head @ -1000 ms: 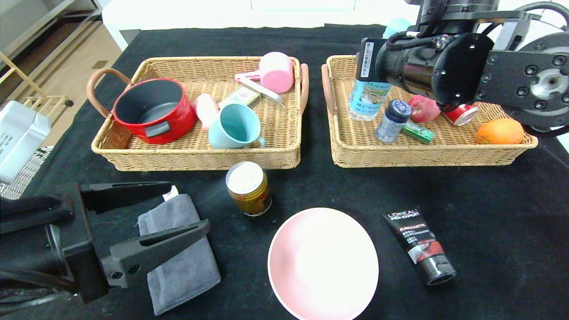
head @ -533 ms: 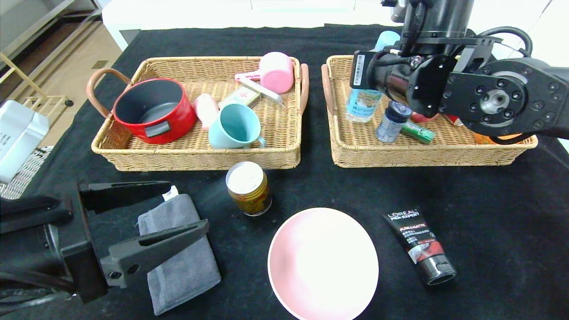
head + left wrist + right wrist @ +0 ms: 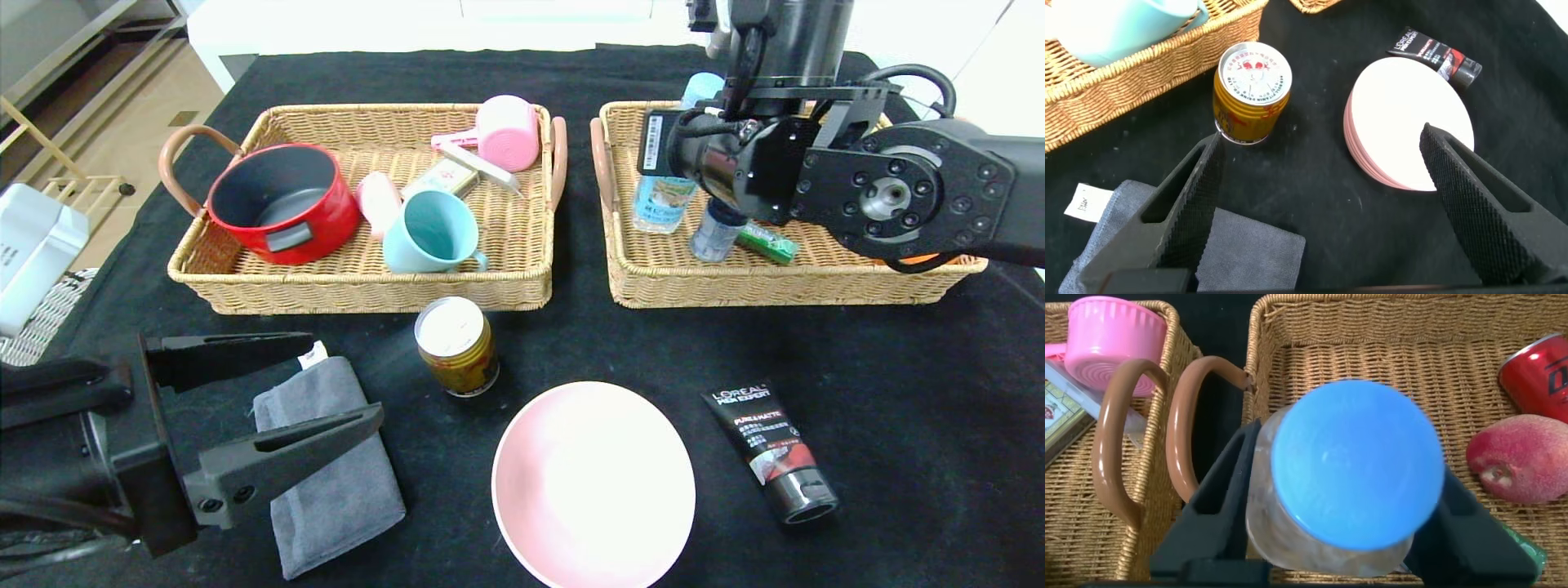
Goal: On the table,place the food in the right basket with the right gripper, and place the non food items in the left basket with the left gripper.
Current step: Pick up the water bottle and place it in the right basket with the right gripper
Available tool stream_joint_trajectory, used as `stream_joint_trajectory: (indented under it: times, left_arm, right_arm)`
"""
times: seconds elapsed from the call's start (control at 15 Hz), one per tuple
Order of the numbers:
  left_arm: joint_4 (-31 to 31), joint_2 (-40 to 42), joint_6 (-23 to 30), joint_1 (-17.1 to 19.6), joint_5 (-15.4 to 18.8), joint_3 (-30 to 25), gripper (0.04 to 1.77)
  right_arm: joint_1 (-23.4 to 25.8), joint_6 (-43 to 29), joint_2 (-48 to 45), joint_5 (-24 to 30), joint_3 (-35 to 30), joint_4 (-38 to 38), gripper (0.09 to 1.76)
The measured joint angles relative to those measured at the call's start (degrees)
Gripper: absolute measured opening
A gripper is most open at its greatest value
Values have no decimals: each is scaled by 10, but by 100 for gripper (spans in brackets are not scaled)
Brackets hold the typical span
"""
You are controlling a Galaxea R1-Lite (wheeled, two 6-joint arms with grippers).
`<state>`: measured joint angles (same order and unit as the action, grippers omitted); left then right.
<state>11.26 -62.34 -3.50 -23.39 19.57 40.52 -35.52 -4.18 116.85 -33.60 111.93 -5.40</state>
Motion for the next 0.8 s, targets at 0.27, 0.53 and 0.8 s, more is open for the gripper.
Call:
stream_joint_trajectory:
  times: [0.27, 0.53, 0.8]
  left_arm:
    - [0, 0, 0, 0, 0, 0, 172]
    - [0, 0, 0, -1, 0, -1, 172]
    - [0, 0, -1, -1, 0, -1, 172]
  right_arm:
    - [-1, 0, -1, -1, -2, 0, 137]
    - [-9, -1, -15, -3, -14, 4, 151]
    - [-31, -1, -68, -3, -86, 4, 159]
